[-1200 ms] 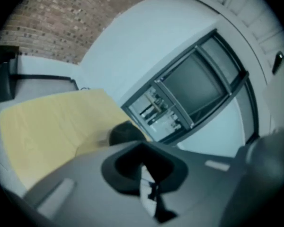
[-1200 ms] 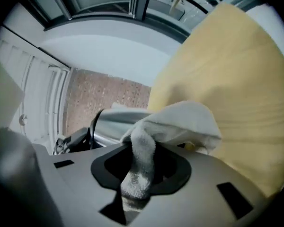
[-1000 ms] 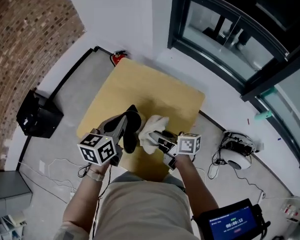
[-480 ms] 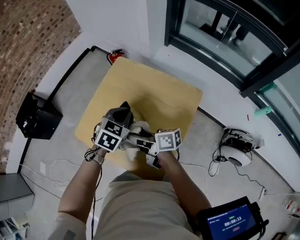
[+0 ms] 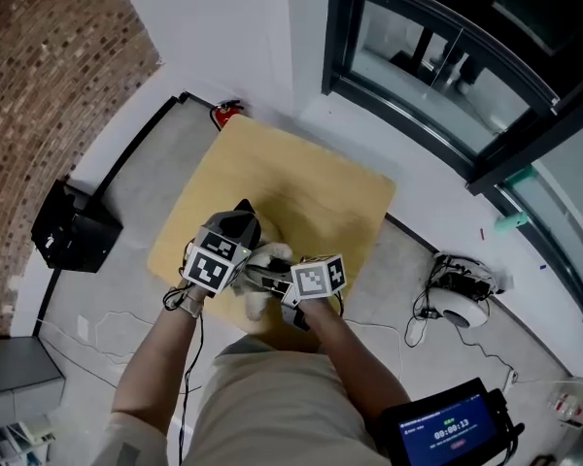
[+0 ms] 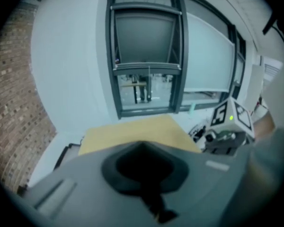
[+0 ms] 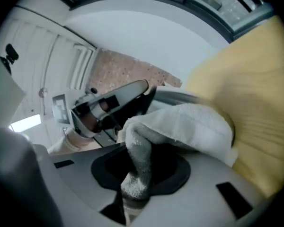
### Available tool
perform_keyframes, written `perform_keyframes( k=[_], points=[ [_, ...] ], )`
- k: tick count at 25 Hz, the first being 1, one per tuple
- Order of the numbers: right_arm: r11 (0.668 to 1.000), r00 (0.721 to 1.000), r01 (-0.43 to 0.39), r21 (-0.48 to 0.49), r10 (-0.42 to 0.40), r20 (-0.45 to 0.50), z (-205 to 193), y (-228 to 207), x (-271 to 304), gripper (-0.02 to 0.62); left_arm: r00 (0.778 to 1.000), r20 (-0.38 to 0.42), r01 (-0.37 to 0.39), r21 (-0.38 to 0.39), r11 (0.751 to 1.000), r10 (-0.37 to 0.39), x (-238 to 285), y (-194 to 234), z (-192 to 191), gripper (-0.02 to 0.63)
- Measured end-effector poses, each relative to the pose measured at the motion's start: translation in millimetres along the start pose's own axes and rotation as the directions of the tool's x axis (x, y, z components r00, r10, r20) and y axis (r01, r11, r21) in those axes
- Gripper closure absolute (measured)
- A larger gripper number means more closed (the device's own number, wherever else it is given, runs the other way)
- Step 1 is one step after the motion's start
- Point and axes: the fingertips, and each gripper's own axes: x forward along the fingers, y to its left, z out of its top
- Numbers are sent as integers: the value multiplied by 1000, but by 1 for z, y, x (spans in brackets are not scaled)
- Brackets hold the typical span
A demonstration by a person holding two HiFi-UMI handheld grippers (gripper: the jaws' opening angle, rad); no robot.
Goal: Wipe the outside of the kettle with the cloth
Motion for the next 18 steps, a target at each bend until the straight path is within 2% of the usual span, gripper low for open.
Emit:
perform_keyframes(
  k=[1, 2, 4, 5, 6, 7, 9, 11, 12, 14, 16, 18],
  points=[
    [999, 999, 44, 7, -44, -19, -5, -16, 0, 495, 1000, 3, 1, -5, 1000, -1, 1, 2, 0, 613],
    [992, 992, 120, 40, -118, -53, -16, -44, -1, 495, 1000, 2, 2, -9, 1000, -2, 2, 4, 0, 613],
    [956, 958, 275, 104, -262, -119, -45, -93, -7, 494, 1000, -3, 5, -11, 1000, -5, 5, 6, 2, 614],
    [946, 946, 306, 110, -290, -144, -59, -102, -10, 494, 1000, -3, 4, -8, 1000, -4, 6, 5, 2, 614],
    [949, 946, 297, 100, -279, -168, -72, -96, -10, 494, 1000, -5, 3, -4, 1000, -3, 6, 3, 2, 614],
    [965, 953, 250, 82, -230, -199, -85, -76, -6, 494, 1000, -10, 3, -2, 1000, -3, 7, 3, 1, 614],
    [992, 952, 103, 74, -77, -295, -115, -24, 13, 494, 999, -36, 11, -10, 1000, -11, 8, 6, -3, 612],
    [988, 940, -6, 151, 57, -336, -137, 5, 39, 494, 997, -73, 12, -32, 999, -14, 9, 10, -4, 612],
    [978, 951, -33, 206, 94, -296, -134, 8, 52, 494, 996, -89, 4, -41, 999, -8, 10, 10, -3, 612],
    [942, 985, -61, 329, 110, -134, -107, 1, 66, 494, 994, -113, -13, -43, 999, 8, 13, 10, 0, 612],
    [904, 995, -81, 420, 96, -15, -92, -3, 60, 494, 990, -140, -21, -50, 999, 14, 13, 10, -1, 612],
    [890, 996, -88, 448, 80, 36, -94, 1, 35, 494, 986, -166, -24, -107, 994, 6, 6, 10, -2, 612]
  ],
)
